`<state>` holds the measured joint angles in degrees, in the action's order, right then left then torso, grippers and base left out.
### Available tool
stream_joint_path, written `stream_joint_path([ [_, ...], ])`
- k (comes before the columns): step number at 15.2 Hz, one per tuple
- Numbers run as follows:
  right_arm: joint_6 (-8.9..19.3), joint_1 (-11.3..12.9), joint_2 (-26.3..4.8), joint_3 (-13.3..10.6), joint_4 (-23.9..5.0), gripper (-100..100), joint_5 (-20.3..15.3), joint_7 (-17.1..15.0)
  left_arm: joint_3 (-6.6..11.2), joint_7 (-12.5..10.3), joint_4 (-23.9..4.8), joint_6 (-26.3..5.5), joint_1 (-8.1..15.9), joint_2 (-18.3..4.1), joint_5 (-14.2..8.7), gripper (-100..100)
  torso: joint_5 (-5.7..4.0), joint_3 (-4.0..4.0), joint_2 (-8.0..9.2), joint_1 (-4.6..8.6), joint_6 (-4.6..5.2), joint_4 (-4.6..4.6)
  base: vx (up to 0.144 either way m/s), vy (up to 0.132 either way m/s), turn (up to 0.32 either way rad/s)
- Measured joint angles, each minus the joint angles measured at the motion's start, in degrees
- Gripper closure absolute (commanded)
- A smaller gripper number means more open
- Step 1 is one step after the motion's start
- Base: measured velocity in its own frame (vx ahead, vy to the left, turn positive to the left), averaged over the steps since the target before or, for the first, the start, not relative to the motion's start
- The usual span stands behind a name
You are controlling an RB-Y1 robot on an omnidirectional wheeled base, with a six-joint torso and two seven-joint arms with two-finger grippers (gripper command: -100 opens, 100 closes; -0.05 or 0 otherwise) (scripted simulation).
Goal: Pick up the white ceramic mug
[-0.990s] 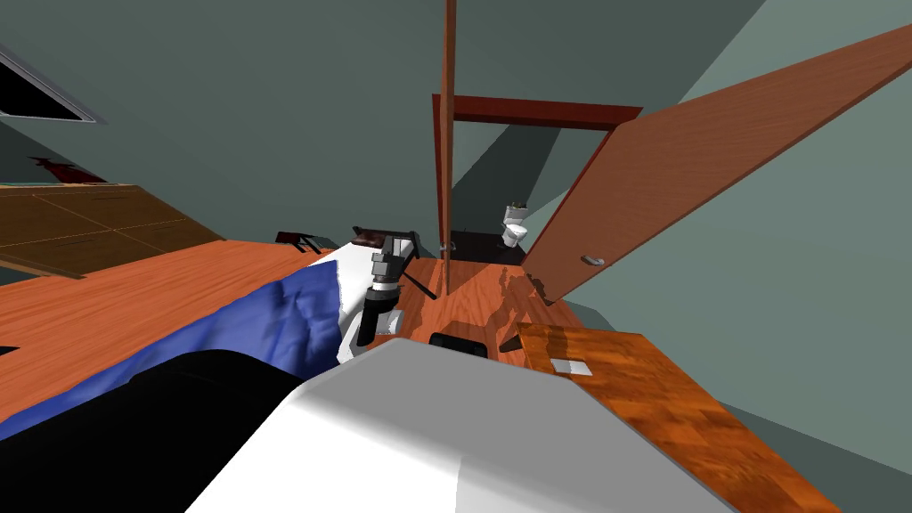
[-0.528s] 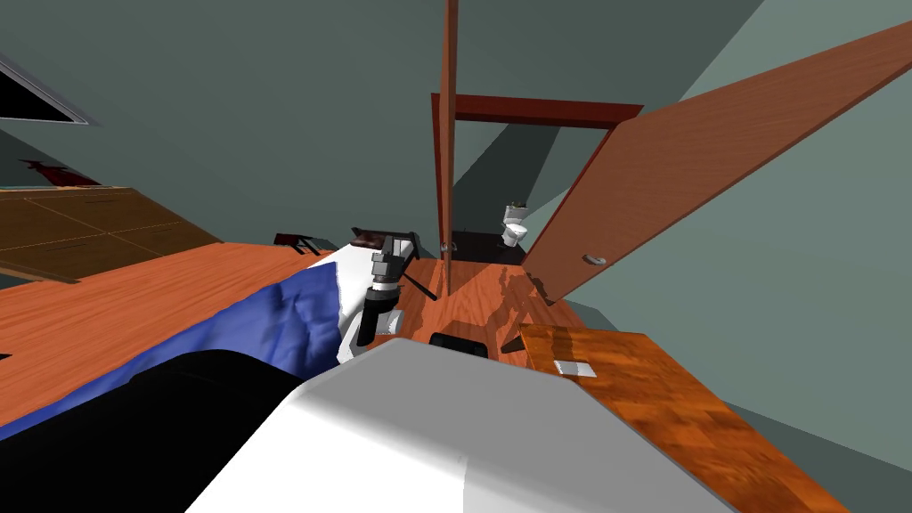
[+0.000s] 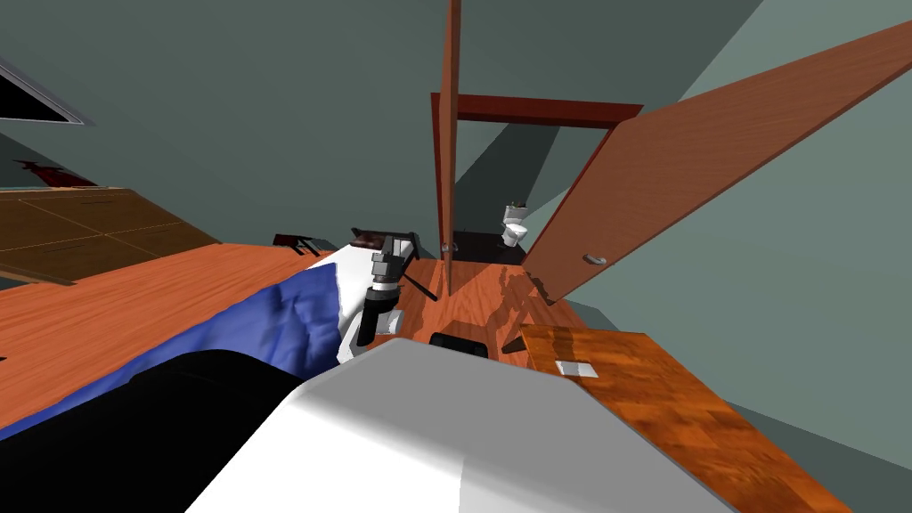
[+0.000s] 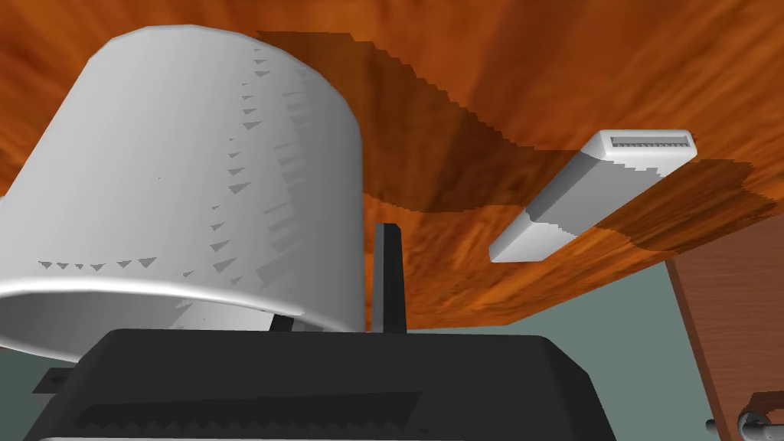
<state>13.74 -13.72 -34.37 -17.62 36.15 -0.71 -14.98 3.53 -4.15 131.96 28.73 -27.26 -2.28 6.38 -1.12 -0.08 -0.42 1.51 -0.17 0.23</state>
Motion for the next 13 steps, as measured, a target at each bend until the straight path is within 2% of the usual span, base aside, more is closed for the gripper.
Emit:
stream_joint_path([
  [2,0.46,-1.25,-1.56,-0.8,2.11,100,0.6,-0.82,0.0,0.0,0.0,0.0,0.0,0.0,0.0,0,-0.03,-0.01,-0.02,-0.02,-0.02,0.01,0.026,0.047,-0.012],
  [3,1.87,-3.3,-2.97,-1.11,5.92,100,0.92,-1.43,0.0,0.0,0.0,0.0,0.0,0.0,0.0,0,0.01,-0.01,-0.02,-0.06,0.02,0.0,0.034,0.084,-0.05],
  [4,2.73,-4.26,-4.4,-2.15,7.92,100,1.73,-2.22,0.0,0.0,0.0,0.0,0.0,0.0,0.0,0,0.01,-0.02,-0.03,-0.15,0.03,-0.01,0.033,0.09,-0.053],
  [9,3.37,-7.38,-10.17,-5.99,13.77,100,4.59,-5.27,0.0,0.0,0.0,0.0,0.0,0.0,0.0,0,0.01,-0.04,-0.09,-0.17,0.0,0.01,0.042,0.075,-0.031],
  [13,5.22,-10.73,-14.65,-8.5,19.96,100,6.44,-7.77,0.0,0.0,0.0,0.0,0.0,0.0,0.0,0,0.01,-0.01,-0.01,-0.17,0.01,-0.01,0.019,0.056,-0.034],
])
